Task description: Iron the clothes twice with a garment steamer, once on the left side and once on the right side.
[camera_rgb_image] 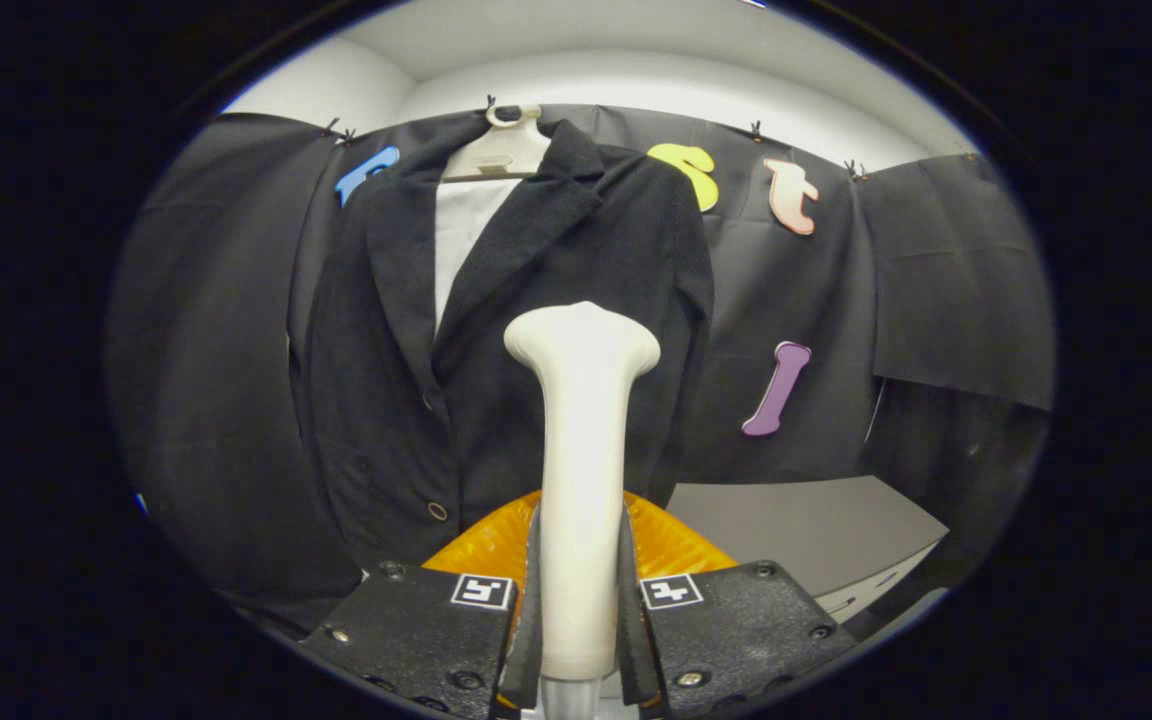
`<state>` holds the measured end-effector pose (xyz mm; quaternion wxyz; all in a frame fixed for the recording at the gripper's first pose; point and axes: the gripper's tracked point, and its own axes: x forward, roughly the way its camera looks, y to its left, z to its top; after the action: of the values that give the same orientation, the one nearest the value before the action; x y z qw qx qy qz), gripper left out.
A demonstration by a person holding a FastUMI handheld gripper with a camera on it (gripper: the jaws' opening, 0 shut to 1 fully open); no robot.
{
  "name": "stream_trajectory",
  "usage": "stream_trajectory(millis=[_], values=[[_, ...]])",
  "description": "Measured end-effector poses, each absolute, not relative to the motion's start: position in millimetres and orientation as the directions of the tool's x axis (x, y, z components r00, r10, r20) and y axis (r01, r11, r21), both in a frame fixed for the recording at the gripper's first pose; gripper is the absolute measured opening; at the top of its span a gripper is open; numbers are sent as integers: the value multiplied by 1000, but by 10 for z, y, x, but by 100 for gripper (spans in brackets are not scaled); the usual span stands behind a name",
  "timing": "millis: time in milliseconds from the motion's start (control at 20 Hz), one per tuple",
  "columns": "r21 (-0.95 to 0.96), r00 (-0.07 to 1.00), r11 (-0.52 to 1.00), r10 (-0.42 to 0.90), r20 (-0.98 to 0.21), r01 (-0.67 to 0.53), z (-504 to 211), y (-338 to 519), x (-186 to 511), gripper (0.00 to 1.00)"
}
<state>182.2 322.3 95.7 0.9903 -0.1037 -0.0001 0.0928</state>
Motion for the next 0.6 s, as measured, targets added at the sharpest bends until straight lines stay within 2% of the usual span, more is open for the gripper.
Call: stream_trajectory(millis=[600], values=[[-242, 988, 960, 119, -102, -141, 247, 3042, 1855, 33]])
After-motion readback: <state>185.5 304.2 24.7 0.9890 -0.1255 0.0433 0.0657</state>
